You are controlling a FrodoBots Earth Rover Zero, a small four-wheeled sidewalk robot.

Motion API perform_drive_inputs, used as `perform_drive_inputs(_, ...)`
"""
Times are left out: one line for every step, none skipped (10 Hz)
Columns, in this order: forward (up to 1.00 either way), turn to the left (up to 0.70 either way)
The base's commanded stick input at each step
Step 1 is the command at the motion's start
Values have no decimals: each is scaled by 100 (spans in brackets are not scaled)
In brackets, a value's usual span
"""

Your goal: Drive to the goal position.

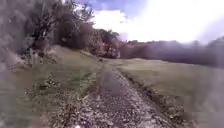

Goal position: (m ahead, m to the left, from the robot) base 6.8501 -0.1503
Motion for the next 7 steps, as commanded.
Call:
perform_drive_inputs(85,0)
perform_drive_inputs(85,0)
perform_drive_inputs(85,1)
perform_drive_inputs(85,4)
perform_drive_inputs(85,4)
perform_drive_inputs(85,2)
perform_drive_inputs(85,0)
